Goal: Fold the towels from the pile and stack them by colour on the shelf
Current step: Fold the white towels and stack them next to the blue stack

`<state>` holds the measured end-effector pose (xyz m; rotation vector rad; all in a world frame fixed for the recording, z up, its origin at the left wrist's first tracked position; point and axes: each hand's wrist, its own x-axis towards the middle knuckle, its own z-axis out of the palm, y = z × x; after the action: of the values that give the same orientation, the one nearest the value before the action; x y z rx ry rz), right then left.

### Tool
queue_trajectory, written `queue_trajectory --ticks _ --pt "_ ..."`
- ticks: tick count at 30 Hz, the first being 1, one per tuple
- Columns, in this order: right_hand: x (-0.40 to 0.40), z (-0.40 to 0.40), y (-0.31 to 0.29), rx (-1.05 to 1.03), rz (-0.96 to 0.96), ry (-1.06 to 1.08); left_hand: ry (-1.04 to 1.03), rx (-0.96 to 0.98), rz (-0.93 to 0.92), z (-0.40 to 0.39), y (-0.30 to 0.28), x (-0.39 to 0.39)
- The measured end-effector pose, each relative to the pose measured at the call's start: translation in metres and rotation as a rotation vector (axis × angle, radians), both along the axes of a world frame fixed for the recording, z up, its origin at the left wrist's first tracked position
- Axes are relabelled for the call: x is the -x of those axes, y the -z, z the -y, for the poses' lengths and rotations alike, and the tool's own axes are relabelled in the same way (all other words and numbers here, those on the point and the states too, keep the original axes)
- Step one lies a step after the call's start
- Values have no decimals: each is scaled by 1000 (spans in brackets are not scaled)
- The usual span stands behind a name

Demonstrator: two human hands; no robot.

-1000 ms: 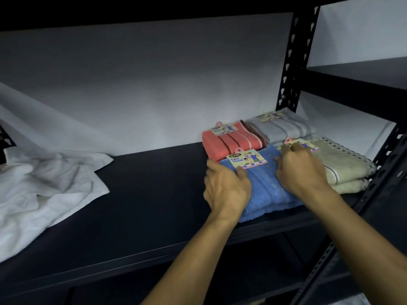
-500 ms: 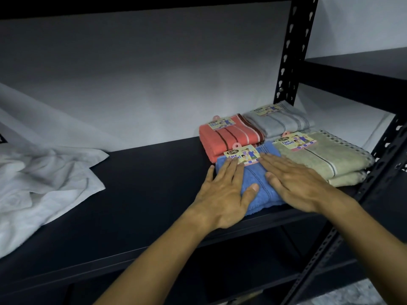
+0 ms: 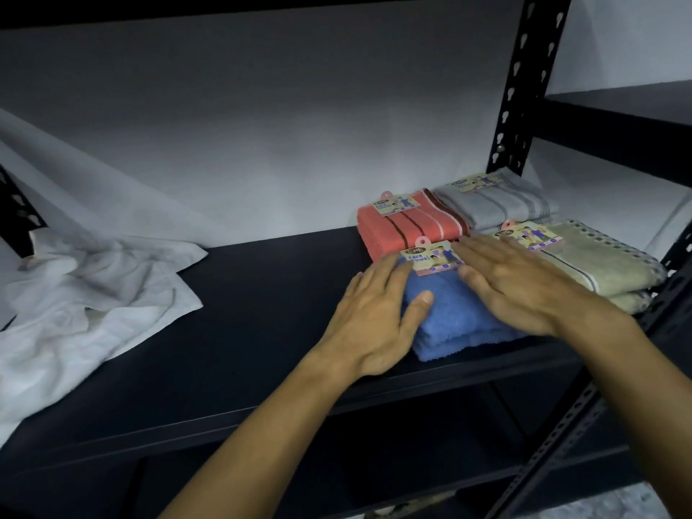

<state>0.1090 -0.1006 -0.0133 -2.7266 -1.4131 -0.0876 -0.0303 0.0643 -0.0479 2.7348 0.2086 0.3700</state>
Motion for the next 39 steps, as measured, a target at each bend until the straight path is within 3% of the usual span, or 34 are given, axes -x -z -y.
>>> queue_trajectory --ticks 4,10,13,19,22,26,28,33,39 --pt "41 -50 -13 -269 67 -187 -203 -95 116 -41 -2 50" --pt "121 -178 3 -354 -169 -360 -526 -387 191 -136 -16 149" --pt "156 -243 15 -325 -291 -455 -702 -475 76 -178 -25 198" --pt "213 -335 23 -282 -356 -560 -983 -438 -188 -232 -22 265" --pt "231 -370 23 -295 -312 -628 -1035 -408 -208 -244 -19 275" --pt "243 -397 28 -185 -124 -719 -1023 -456 -103 -249 -12 279" --pt "242 -404 31 -269 -99 -729 -992 -493 -30 -252 -9 282" --pt "235 -413 19 -465 -367 -673 -959 -609 147 -258 -21 280" --pt "227 -417 -23 -581 -485 -592 -949 -551 367 -264 -64 268"
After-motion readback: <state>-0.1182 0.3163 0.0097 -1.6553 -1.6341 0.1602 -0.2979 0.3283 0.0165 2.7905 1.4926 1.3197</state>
